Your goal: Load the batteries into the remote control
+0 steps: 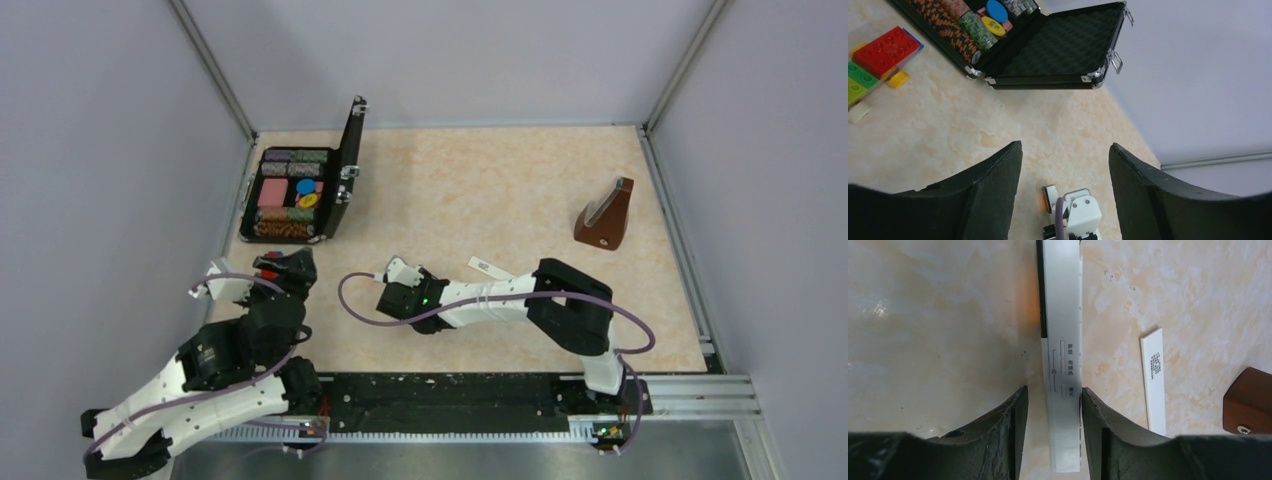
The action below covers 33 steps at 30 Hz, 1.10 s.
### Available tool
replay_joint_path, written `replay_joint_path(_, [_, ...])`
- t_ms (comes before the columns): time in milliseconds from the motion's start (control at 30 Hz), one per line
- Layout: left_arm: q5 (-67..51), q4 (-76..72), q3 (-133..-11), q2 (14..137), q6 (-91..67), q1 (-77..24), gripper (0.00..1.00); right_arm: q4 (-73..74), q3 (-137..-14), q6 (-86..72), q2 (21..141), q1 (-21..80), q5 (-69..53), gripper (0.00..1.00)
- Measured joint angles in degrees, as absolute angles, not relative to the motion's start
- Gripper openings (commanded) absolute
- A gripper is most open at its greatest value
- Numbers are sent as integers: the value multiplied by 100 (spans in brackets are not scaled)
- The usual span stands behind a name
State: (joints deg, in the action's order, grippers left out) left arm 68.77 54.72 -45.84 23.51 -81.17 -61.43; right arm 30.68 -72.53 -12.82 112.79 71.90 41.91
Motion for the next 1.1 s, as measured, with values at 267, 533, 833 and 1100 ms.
replay_joint_path(267, [7085,5723,-4650,1920,-7933,-6145,68,3280,-7376,-1345,11312,7251,4191,44])
replay_joint_path(533, [7192,5837,-4772,1846,-7846,-6145,68,3468,-7583,-1476,11312,7404,4117,47])
replay_joint_path(833, [7190,5885,-4803,1846,-7756,-6145,69,3710,-7730,-1684,11222,7474,3771,52])
replay_joint_path(1100, [7177,5774,-4877,1627,-7330,-6143,69,3607,-7507,-1787,9907,7015,2779,57])
